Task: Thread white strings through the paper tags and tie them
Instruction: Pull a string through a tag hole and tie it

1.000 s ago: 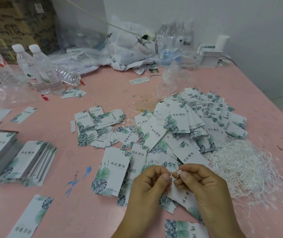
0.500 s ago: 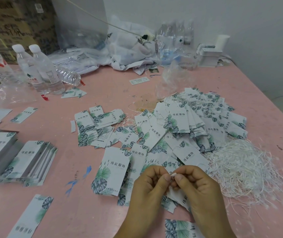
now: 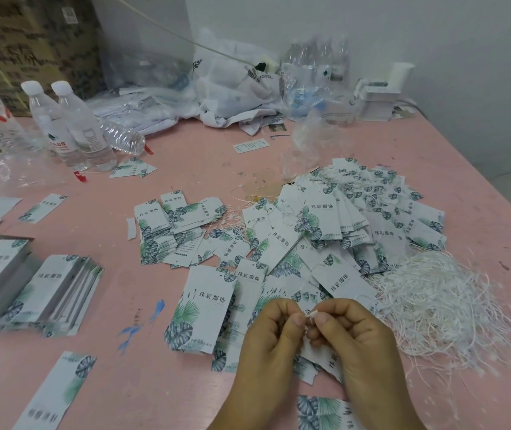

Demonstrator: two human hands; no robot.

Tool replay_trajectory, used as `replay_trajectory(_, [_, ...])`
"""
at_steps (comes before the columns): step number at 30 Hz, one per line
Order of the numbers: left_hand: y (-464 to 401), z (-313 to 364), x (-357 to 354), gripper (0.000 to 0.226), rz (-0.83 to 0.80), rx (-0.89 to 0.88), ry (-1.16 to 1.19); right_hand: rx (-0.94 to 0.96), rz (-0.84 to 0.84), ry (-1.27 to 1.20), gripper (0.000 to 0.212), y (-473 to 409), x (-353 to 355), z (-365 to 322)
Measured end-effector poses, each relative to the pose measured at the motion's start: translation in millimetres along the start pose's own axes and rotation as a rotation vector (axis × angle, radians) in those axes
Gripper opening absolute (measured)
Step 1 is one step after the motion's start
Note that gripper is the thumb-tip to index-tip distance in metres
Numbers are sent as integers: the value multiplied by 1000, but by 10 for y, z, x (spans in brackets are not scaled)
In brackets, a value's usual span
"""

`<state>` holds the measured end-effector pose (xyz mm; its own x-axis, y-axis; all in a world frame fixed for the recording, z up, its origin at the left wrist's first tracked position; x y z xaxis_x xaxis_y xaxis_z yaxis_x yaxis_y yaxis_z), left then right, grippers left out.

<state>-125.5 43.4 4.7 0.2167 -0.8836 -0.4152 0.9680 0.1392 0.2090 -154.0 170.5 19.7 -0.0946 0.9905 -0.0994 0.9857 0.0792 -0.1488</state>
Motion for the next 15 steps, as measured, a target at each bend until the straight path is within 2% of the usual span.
replay_trajectory(7, [3, -4, 11, 11, -14, -25, -93, -24, -20, -20, 23, -7, -18, 57])
replay_trajectory(11, [20, 52, -22, 16, -31, -48, -164, -79, -30, -85, 17, -10, -17, 153])
replay_trajectory(15, [16, 84, 11, 10, -3, -75, -212, -84, -46, -90, 10, -9, -17, 194])
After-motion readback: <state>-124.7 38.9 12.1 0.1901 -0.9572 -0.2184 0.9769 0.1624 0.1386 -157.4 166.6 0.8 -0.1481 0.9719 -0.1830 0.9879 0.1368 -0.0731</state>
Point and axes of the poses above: each hand's wrist, its own y-axis away from the middle knuckle, its own x-axis out of the back of the hand, z = x × y, the point moved 10 cm from there along -y, towards the middle knuckle, and after that the axes turned 13 degrees about x, right-handed, at the moved point
